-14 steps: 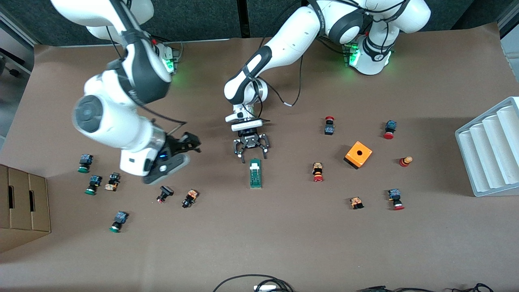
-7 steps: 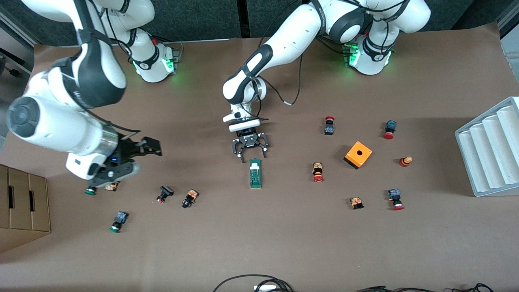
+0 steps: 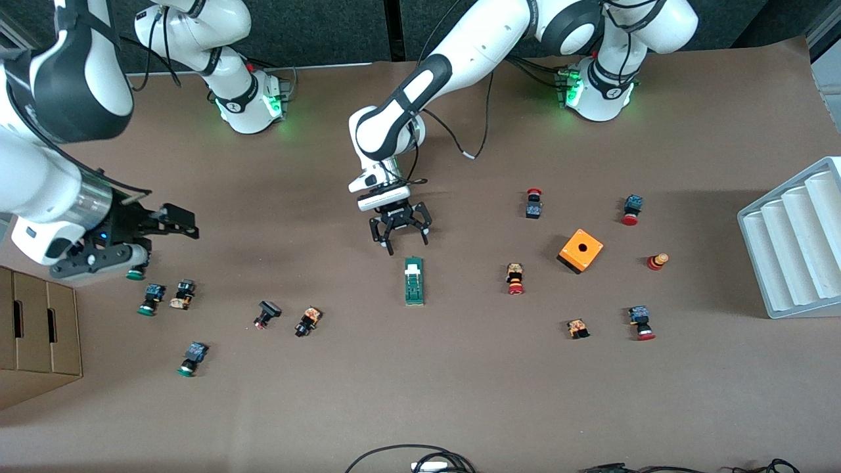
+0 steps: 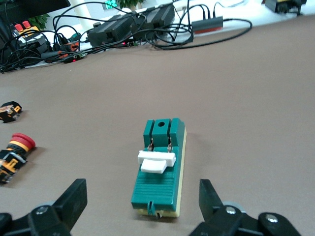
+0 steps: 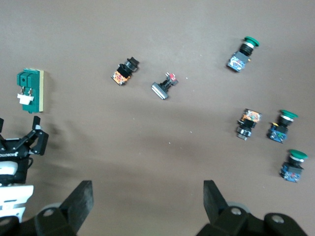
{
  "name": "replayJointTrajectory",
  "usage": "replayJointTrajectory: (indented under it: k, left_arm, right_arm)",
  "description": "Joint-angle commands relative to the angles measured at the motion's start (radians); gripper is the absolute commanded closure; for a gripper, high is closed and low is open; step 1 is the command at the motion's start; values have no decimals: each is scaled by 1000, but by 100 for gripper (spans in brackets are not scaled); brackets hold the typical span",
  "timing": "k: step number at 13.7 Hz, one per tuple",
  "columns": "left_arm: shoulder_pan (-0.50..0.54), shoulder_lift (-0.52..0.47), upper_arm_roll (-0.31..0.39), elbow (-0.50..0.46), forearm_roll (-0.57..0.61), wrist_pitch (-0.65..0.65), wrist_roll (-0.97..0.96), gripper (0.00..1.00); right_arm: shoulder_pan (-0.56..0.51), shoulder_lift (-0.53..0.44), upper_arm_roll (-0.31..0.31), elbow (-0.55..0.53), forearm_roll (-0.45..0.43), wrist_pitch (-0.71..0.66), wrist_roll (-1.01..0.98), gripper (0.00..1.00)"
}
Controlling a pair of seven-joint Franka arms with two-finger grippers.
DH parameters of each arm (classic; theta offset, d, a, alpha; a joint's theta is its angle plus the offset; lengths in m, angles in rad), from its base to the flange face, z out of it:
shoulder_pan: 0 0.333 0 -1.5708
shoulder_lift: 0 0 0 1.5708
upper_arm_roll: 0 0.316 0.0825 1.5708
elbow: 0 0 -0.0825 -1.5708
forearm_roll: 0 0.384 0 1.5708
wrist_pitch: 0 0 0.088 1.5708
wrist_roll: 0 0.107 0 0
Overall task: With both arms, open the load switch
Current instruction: 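Release the green switch with the left gripper and lift away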
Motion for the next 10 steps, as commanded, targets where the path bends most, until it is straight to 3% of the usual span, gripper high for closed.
replayJointTrajectory:
  k: [1,6,8,10]
  left_arm:
    - [3,-59,3,-13,-96,3,177,0]
    - [23,-134,9,-8,-268,0,464,0]
    - [55,-146,7,1,-319,9,559,0]
    - [96,-137,3,79,-418,12,703,0]
  right_arm:
    - [-66,-44,73,-21,-70,-34,22,0]
    - [-77,-52,65,26,-114,-124,20,0]
    - [-77,-52,35,49,-116,-166,19,0]
    - [-78,-41,21,63,-116,-162,13,0]
